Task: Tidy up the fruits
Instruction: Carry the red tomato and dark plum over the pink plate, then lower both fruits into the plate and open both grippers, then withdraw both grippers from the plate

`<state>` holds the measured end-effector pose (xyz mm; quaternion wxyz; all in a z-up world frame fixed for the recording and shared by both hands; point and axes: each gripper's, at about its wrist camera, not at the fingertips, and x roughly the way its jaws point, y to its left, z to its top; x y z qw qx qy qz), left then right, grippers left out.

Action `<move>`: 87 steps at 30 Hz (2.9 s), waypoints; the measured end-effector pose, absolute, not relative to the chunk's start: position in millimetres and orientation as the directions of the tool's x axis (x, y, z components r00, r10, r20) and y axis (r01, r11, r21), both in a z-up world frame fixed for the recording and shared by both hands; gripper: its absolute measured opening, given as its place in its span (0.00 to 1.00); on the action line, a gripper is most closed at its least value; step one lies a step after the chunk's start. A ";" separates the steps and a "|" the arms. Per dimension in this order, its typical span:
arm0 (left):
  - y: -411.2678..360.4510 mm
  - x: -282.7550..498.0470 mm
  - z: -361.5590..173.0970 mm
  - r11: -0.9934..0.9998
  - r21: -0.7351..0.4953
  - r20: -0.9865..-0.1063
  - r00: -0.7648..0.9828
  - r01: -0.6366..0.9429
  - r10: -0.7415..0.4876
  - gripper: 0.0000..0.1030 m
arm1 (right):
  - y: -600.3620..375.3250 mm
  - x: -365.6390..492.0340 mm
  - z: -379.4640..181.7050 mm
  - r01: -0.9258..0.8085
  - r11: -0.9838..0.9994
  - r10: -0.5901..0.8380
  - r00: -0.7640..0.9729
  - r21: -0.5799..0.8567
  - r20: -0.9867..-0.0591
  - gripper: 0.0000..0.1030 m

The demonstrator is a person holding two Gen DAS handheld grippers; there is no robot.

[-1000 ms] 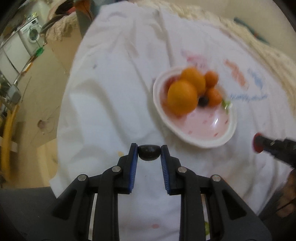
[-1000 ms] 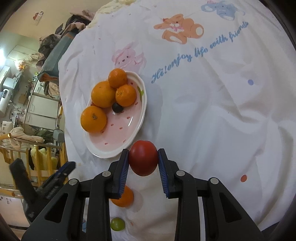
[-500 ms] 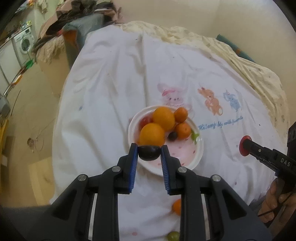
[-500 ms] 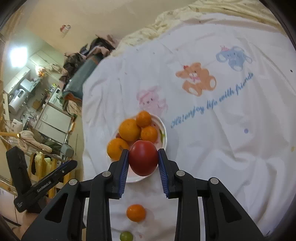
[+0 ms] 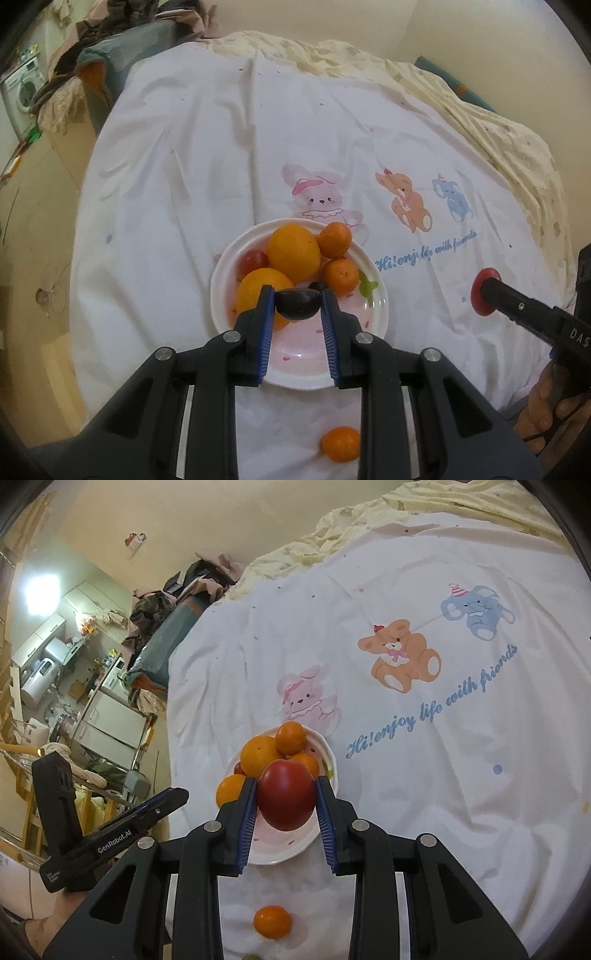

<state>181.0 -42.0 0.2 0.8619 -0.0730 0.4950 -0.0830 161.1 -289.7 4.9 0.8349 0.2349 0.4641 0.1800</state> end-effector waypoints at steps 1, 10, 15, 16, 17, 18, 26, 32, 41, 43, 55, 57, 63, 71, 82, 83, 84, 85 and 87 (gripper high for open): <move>-43.5 182.8 -1.6 0.978 -0.198 -0.843 0.497 0.069 -0.206 0.21 | -289.1 166.7 3.1 -0.081 0.825 0.520 0.499 0.560 -0.694 0.32; -46.0 200.2 -25.5 0.991 -0.132 -0.863 0.490 0.016 -0.123 0.21 | -279.9 205.5 -22.5 -0.073 0.824 0.536 0.424 0.562 -0.730 0.32; -56.3 203.3 -31.1 0.990 -0.129 -0.868 0.476 0.056 -0.140 0.21 | -268.5 221.7 -45.5 -0.061 0.806 0.569 0.355 0.589 -0.742 0.32; -57.9 203.2 -31.2 0.990 -0.125 -0.869 0.475 0.062 -0.140 0.21 | -265.5 223.5 -51.7 -0.054 0.801 0.576 0.338 0.596 -0.744 0.32; -59.8 203.4 -32.2 0.989 -0.131 -0.869 0.472 0.069 -0.148 0.21 | -264.2 224.1 -55.1 -0.050 0.799 0.579 0.329 0.599 -0.746 0.32; -61.4 204.0 -32.9 0.988 -0.137 -0.870 0.467 0.073 -0.155 0.21 | -262.0 224.8 -59.2 -0.045 0.797 0.583 0.316 0.602 -0.748 0.32; -73.7 208.7 -42.0 0.985 -0.133 -0.877 0.449 0.113 -0.170 0.22 | -256.7 222.7 -83.3 0.007 0.784 0.599 0.255 0.620 -0.759 0.33; -70.0 211.1 -41.5 0.986 -0.142 -0.874 0.456 0.090 -0.167 0.22 | -257.2 221.6 -85.0 0.014 0.780 0.603 0.251 0.626 -0.757 0.34; -64.5 210.0 -41.2 0.989 -0.142 -0.876 0.459 0.052 -0.149 0.61 | -259.7 221.4 -77.3 0.007 0.765 0.616 0.281 0.643 -0.736 0.48; -63.1 210.6 -39.6 0.986 -0.159 -0.875 0.455 0.052 -0.165 0.65 | -262.6 220.9 -75.3 0.014 0.764 0.614 0.296 0.646 -0.732 0.58; -54.0 202.0 -29.6 0.979 -0.195 -0.831 0.521 0.056 -0.196 0.65 | -262.9 220.4 -60.2 -0.025 0.795 0.578 0.336 0.606 -0.744 0.78; -51.1 199.6 -26.7 0.980 -0.191 -0.825 0.533 0.051 -0.189 0.65 | -262.5 217.7 -55.8 -0.038 0.799 0.574 0.345 0.600 -0.743 0.78; -38.0 188.3 -21.9 0.980 -0.198 -0.830 0.529 0.019 -0.178 0.65 | -271.2 199.1 -46.1 -0.036 0.810 0.556 0.362 0.585 -0.748 0.79; -22.5 173.4 -15.6 0.987 -0.160 -0.854 0.505 -0.026 -0.125 0.65 | -282.1 176.5 -31.5 -0.030 0.819 0.538 0.390 0.573 -0.747 0.79; -12.7 135.1 -15.1 0.995 -0.103 -0.869 0.486 0.004 -0.092 0.65 | -291.0 138.4 -33.3 0.004 0.810 0.545 0.367 0.587 -0.754 0.79; -13.2 131.4 -15.5 0.995 -0.099 -0.872 0.482 0.009 -0.091 0.65 | -290.3 135.9 -33.4 0.004 0.811 0.544 0.365 0.585 -0.756 0.79; -14.3 126.6 -15.5 0.995 -0.096 -0.874 0.478 0.016 -0.092 0.65 | -289.7 133.9 -33.3 0.003 0.812 0.543 0.364 0.584 -0.757 0.79; -14.9 123.7 -15.4 0.995 -0.095 -0.874 0.477 0.019 -0.092 0.65 | -287.8 130.0 -33.0 0.001 0.815 0.541 0.361 0.580 -0.760 0.79; -15.6 115.4 -14.6 0.995 -0.096 -0.874 0.477 0.023 -0.095 0.65 | -286.0 125.0 -33.6 -0.001 0.819 0.536 0.357 0.574 -0.765 0.79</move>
